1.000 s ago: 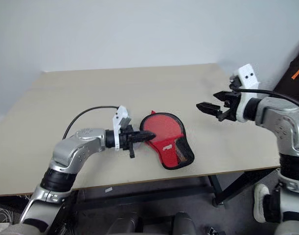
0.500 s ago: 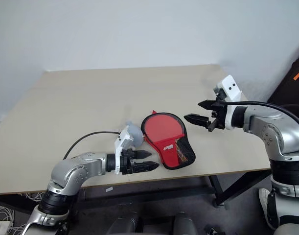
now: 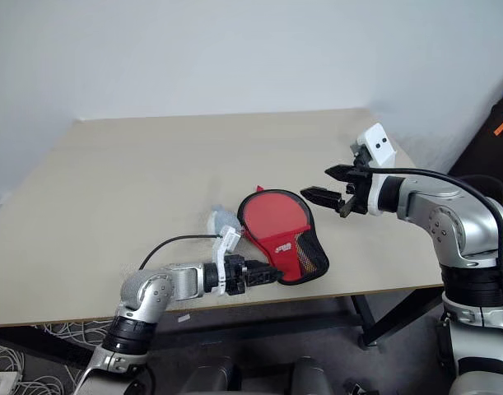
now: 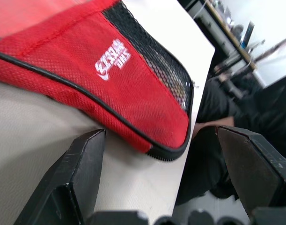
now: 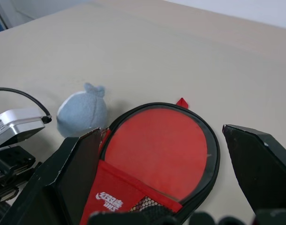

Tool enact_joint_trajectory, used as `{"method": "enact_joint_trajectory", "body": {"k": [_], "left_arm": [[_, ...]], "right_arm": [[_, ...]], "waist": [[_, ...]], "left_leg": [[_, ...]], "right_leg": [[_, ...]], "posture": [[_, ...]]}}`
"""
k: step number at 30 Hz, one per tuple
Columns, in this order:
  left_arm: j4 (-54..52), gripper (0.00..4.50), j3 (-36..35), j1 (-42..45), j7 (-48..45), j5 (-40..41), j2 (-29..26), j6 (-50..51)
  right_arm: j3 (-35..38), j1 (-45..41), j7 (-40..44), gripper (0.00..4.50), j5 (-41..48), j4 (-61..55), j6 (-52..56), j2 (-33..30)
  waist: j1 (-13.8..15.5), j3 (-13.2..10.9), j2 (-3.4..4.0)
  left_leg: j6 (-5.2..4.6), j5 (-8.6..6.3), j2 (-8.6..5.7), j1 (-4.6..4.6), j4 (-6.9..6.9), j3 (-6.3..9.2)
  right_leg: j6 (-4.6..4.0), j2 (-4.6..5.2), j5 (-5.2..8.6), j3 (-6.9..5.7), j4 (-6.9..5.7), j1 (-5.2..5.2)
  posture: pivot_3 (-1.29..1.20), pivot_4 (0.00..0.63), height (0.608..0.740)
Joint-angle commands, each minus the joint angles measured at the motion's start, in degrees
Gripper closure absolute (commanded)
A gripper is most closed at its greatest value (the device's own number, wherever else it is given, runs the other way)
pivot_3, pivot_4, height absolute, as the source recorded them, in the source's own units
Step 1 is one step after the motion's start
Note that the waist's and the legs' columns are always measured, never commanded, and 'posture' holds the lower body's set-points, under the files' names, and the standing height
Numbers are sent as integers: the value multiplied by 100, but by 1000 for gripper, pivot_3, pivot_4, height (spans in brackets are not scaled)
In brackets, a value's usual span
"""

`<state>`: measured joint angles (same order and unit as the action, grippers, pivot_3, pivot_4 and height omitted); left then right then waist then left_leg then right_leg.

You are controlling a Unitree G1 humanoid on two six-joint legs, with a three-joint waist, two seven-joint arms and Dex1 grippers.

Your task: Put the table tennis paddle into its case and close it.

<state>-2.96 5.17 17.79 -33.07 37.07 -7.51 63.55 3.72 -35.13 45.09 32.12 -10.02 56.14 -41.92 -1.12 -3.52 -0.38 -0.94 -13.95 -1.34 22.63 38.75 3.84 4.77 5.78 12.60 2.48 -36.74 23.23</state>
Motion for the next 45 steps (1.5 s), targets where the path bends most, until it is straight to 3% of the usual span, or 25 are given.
{"method": "enact_joint_trajectory", "body": {"k": [1, 11, 18, 21, 30, 39, 45], "left_arm": [[215, 515, -177, 187, 95, 156, 141, 185], [618, 515, -239, 532, 514, 130, 615, 564], [790, 515, -191, 651, 726, -47, 614, 699], [872, 1087, -210, 701, 888, -136, 559, 871], [635, 4360, -394, 716, 1102, -32, 411, 1441], [45, 4488, -514, 597, 1141, 103, 318, 1771], [-967, 4488, -1084, 463, 1115, 658, -131, 2821]], "right_arm": [[135, -177, -51, 0, 39, -63, -44, -33], [157, -216, -266, 0, 69, -56, -1, 150], [185, -196, -309, 0, 113, -126, 35, 179], [185, -227, -324, 0, 137, -123, 53, 166], [145, -356, -324, 0, 150, -55, 66, 167], [133, -367, -372, 0, 184, -118, 125, 243], [135, -322, -401, 0, 227, -191, 170, 259]], "waist": [[1, 0, 0], [75, 3, 0], [123, 3, 0], [129, 3, 0], [106, 4, 1], [104, 3, 0], [86, 2, -1]], "left_leg": [[0, 0, 0, 0, 0, 0], [0, 0, -8, -1, 4, 4], [0, 0, -9, -1, 7, 3], [0, 0, -9, -2, 7, 4], [0, 0, -7, -2, 0, 3], [1, 0, -6, 0, -4, 2], [1, 0, -4, 1, -7, 1]], "right_leg": [[0, 0, 0, -1, 0, 0], [0, 5, 0, -3, 2, -10], [0, 5, 0, -2, 2, -10], [0, 5, 0, -2, 2, -11], [0, 4, 0, -2, 1, -3], [-1, 4, 0, -1, 2, 2], [-1, 3, 0, -1, 0, 8]], "posture": [[0, 0, 698], [0, 0, 698], [0, 0, 698], [0, 0, 698], [0, 0, 698], [0, 0, 698], [0, 0, 698]]}}
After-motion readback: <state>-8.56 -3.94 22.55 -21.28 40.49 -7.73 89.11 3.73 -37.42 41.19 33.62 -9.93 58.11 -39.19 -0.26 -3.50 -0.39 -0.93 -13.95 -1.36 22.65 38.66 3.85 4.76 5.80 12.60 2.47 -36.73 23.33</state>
